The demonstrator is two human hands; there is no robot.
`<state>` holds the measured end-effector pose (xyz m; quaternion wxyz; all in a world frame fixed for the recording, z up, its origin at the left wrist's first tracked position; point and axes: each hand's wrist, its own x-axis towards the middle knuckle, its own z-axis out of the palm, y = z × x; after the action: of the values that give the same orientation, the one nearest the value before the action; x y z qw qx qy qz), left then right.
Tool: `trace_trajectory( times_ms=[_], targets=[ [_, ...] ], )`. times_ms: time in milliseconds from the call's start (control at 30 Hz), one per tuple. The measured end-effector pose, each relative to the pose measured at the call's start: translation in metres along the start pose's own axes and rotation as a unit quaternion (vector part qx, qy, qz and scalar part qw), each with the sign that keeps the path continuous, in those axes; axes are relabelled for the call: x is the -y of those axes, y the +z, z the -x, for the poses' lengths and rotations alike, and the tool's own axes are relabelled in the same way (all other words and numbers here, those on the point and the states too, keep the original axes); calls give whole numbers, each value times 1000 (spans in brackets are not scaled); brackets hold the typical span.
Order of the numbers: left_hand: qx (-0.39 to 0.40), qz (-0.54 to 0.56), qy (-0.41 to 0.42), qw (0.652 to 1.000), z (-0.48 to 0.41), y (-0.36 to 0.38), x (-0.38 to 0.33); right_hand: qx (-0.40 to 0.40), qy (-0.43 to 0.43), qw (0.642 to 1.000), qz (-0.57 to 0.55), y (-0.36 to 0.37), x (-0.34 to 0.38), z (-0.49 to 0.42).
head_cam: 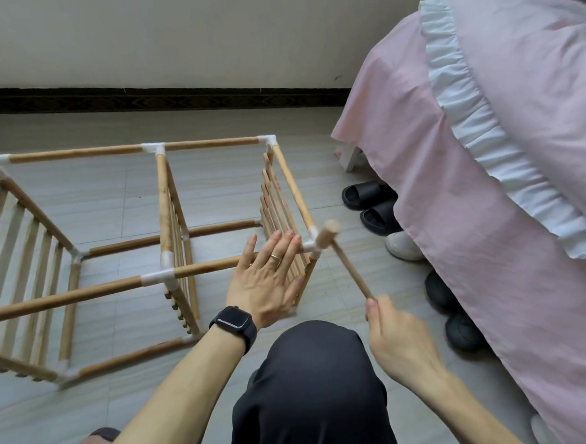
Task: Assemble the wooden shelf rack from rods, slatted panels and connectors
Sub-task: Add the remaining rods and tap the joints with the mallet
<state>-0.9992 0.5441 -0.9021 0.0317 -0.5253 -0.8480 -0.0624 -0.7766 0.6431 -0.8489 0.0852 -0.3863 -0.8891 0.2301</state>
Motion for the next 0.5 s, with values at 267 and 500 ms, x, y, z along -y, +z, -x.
trace_trajectory(
  times_ms=[267,500],
  targets=[
    [16,-21,7,1000,0,-1,1,-3,-13,1000,-13,3,0,-2],
    [30,12,4,999,1,-10,1,-33,5,998,-52,7,2,-5]
  ],
)
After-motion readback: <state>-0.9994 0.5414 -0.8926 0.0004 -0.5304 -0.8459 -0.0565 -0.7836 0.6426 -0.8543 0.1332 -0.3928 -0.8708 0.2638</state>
